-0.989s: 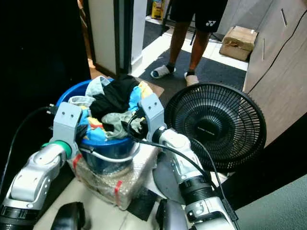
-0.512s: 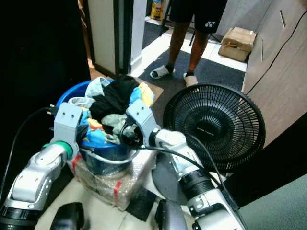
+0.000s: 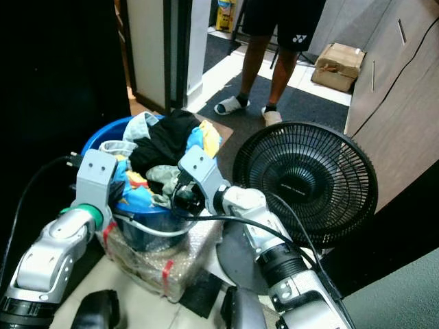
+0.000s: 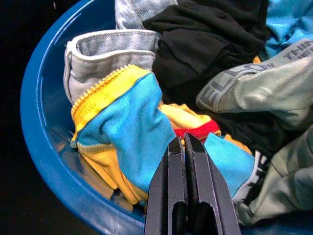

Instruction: Clothes washing

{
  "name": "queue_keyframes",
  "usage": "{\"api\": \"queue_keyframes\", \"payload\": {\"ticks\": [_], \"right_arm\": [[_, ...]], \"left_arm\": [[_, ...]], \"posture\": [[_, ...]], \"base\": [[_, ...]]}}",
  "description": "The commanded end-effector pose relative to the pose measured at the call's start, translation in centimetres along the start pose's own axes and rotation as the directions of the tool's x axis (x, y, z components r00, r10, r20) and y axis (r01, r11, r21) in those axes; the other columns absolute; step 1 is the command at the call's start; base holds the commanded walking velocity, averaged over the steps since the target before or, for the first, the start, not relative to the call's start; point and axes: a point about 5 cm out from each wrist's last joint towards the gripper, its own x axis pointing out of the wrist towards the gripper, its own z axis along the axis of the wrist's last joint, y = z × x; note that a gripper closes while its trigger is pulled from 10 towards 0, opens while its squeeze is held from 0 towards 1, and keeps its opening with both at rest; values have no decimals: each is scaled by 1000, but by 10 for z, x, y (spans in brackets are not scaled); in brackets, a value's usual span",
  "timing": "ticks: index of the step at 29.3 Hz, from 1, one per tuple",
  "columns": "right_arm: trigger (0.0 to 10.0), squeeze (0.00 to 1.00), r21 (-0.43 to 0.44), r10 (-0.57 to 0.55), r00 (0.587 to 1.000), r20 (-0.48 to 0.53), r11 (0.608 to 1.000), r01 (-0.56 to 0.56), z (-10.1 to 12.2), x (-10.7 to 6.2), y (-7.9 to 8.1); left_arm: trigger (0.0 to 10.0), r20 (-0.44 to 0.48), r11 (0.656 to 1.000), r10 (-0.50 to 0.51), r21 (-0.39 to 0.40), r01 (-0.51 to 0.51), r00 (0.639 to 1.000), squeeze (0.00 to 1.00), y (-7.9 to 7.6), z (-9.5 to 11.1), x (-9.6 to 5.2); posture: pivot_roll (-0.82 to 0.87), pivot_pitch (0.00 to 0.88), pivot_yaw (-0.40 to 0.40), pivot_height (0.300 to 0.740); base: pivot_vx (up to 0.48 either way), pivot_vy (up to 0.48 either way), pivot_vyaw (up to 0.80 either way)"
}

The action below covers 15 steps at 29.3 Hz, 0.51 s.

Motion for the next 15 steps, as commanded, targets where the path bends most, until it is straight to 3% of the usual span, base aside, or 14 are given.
{"api": "queue_keyframes", "payload": {"ticks": [1,3,5,6,9,11,14,15], "right_arm": [[10000,0,36,39,995,-96,999,-36,-31,0,17],[10000,0,40,37,996,-77,999,-34,-31,1,20],[10000,0,254,-5,998,61,967,-11,-26,9,25],[10000,0,322,-28,995,98,947,-5,-25,12,26],[10000,0,358,-42,992,116,934,-3,-24,14,27],[10000,0,427,-115,987,108,902,59,-27,17,24],[10000,0,427,-115,987,108,902,59,-27,17,24],[10000,0,460,-140,985,97,884,80,-29,19,23]], "left_arm": [[10000,-11,1000,-7,6,7,1000,0,-2,-3,-2],[10000,-12,1000,-8,7,8,1000,0,-2,-3,-2],[10000,-11,1000,-16,10,16,1000,0,-4,-2,-1],[10000,-11,1000,-19,11,19,1000,0,-4,-1,0],[10000,-11,1000,-20,12,20,1000,0,-4,-1,0],[10000,-9,1000,-21,15,21,1000,0,-3,-1,0],[10000,-9,1000,-21,15,21,1000,0,-3,-1,0],[10000,-9,1000,-20,16,21,1000,0,-3,-1,0]], "posture": [[170,108,-53,526],[170,108,-53,526],[169,106,-46,526],[172,101,-40,526],[172,101,-40,526],[180,98,-39,526],[180,98,-39,526],[180,98,-39,526]], "base": [[0,0,0],[0,0,0],[0,0,0],[0,0,0],[0,0,0],[0,0,0],[0,0,0],[0,0,0]]}}
